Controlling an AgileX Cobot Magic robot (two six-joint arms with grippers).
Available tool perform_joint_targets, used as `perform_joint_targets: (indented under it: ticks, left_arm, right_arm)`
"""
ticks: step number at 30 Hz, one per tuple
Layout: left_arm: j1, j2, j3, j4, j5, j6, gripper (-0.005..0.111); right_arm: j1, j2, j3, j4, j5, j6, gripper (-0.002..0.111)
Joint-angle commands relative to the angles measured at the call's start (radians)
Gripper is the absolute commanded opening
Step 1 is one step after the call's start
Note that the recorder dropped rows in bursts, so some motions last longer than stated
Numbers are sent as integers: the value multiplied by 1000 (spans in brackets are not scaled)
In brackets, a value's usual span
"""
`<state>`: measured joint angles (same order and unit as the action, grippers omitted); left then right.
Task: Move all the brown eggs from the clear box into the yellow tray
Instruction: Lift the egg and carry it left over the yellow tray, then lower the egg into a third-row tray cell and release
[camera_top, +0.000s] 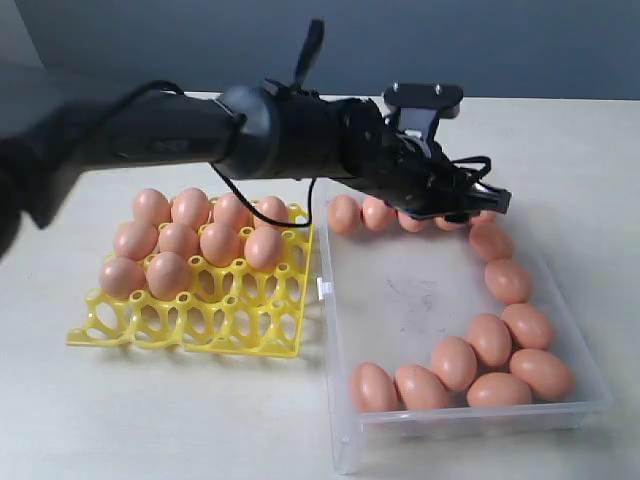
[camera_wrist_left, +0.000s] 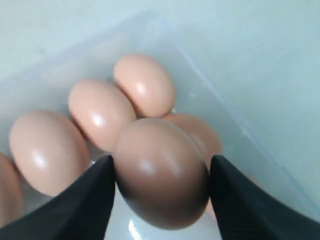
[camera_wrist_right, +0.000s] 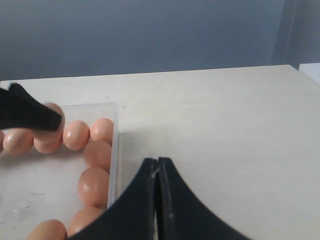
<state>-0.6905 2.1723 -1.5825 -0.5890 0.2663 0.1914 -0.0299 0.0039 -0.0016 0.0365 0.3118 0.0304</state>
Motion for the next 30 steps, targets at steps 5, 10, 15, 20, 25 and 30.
perform_joint_targets:
  ticks: [5,10,15,20,25,30]
  left_arm:
    - [-1,-355,325,122,-325,2,1]
    - [1,-570,647,119,-523,156,0]
    - [1,-664,1023,-346,-916,448,0]
    - [1,-660,1127,-371,-985,446,0]
    - [1,-585,1128,-401,-922,432,0]
    - [1,-550,1128,-293,-872,367,0]
  right_arm:
    - [0,-4,2,-1,-7,-5,-1]
    - [0,-4,2,-1,-7,-5,-1]
    - [0,-4,2,-1,-7,-5,-1]
    - [0,-4,2,-1,-7,-5,-1]
    - [0,-4,2,-1,-7,-5,-1]
    - [0,-4,2,-1,-7,-5,-1]
